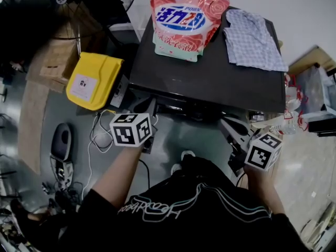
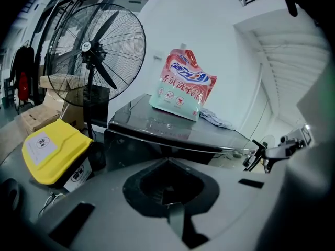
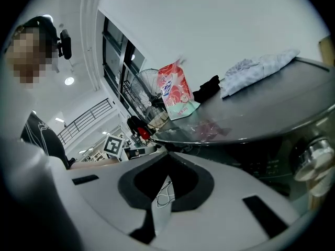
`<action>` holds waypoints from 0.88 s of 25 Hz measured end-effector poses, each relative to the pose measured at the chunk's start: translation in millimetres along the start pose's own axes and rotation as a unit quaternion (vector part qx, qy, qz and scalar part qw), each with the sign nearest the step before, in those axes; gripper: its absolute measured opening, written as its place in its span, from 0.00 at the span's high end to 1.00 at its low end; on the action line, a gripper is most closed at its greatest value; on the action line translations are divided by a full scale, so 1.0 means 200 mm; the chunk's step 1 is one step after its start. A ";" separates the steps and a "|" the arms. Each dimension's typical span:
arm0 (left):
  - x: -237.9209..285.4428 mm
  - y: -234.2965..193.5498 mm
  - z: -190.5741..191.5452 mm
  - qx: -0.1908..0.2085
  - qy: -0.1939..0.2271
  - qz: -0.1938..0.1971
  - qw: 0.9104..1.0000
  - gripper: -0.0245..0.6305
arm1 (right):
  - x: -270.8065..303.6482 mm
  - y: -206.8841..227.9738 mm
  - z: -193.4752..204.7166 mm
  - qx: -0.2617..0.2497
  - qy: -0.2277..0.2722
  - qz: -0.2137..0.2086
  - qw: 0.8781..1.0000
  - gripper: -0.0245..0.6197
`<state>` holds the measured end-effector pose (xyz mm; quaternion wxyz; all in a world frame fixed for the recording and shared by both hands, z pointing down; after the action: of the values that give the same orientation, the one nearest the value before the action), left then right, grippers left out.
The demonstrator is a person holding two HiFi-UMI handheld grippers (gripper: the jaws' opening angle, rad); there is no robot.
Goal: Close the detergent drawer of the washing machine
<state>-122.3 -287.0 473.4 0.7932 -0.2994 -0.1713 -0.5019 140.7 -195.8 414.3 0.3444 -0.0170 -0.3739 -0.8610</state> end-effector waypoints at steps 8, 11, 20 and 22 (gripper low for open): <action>0.04 0.00 -0.02 0.005 0.000 -0.012 1.000 0.93 | 0.00 0.04 -0.01 0.003 -0.015 -0.002 1.000 0.92; 0.08 -0.01 -0.05 0.001 -0.005 -0.020 1.000 0.93 | 0.01 0.04 -0.03 0.001 -0.019 -0.006 1.000 0.92; 0.08 -0.01 -0.05 0.000 -0.018 -0.013 1.000 0.93 | 0.04 0.04 -0.12 -0.018 -0.032 -0.025 0.999 0.92; 0.07 0.01 -0.06 0.005 -0.026 -0.007 1.000 0.93 | 0.06 0.04 -0.16 -0.030 -0.035 -0.031 0.998 0.92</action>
<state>-115.8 -304.3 471.0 0.7866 -0.3072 -0.1959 -0.4985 143.7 -226.9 399.3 0.3037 -0.0464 -0.3601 -0.8809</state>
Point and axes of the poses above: the fingertips, and each gripper's own axes: x forward along the fingers, y to its right, z out of its underside, the point moved 5 cm from there along -x, backward along the fingers, and after that the axes turned 4 degrees about -z, right-handed, at the moved point
